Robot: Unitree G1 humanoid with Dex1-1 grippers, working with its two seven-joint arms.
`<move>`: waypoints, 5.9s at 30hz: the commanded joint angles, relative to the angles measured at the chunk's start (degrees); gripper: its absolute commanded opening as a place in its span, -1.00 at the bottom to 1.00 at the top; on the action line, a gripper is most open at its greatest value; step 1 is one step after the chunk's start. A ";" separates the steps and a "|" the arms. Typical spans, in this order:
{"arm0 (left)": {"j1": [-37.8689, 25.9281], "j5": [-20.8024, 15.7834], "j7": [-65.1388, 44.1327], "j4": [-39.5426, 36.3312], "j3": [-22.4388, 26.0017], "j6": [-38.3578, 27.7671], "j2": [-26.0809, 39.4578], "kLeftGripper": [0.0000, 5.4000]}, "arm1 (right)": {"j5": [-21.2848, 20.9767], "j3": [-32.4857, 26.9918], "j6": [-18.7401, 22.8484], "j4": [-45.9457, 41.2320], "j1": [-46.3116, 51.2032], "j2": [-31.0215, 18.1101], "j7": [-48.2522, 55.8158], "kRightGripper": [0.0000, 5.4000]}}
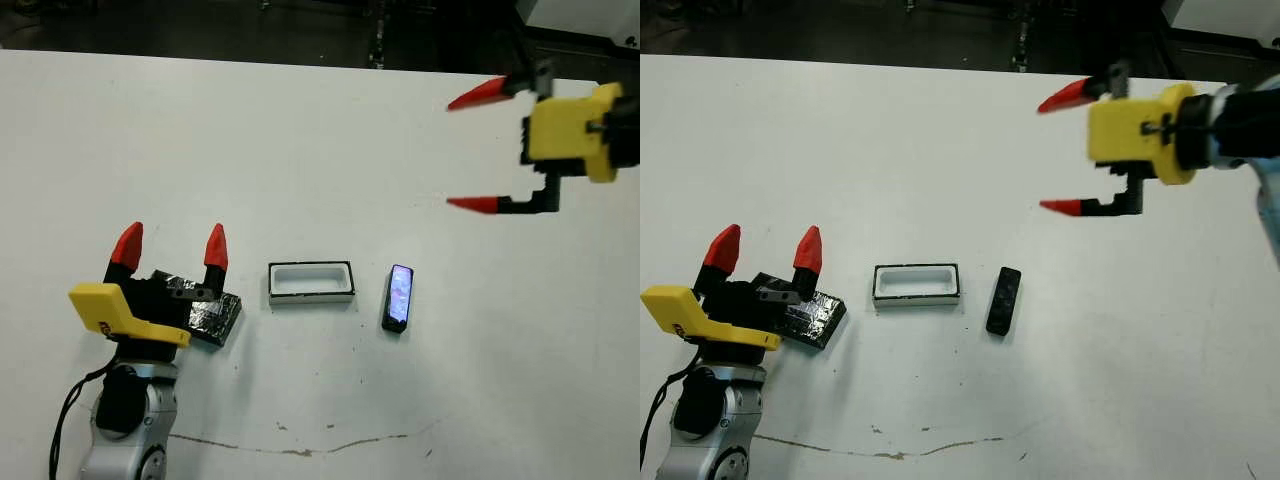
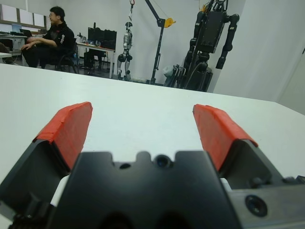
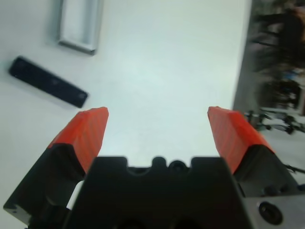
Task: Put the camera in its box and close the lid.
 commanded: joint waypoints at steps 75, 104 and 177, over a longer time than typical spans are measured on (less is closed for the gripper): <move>9.70 5.77 7.19 -4.02 -9.15 -2.75 -5.56 1.00 | -17.91 19.44 -33.14 8.76 -3.29 12.66 13.18 -0.11; 11.18 6.14 8.31 -3.92 -10.89 -3.67 -6.57 1.00 | -21.92 21.91 -38.68 13.44 -5.79 13.78 14.33 0.40; 12.78 7.20 9.94 -4.63 -13.45 -3.98 -7.00 1.00 | -22.84 23.33 -50.46 17.68 0.49 13.89 2.75 -0.38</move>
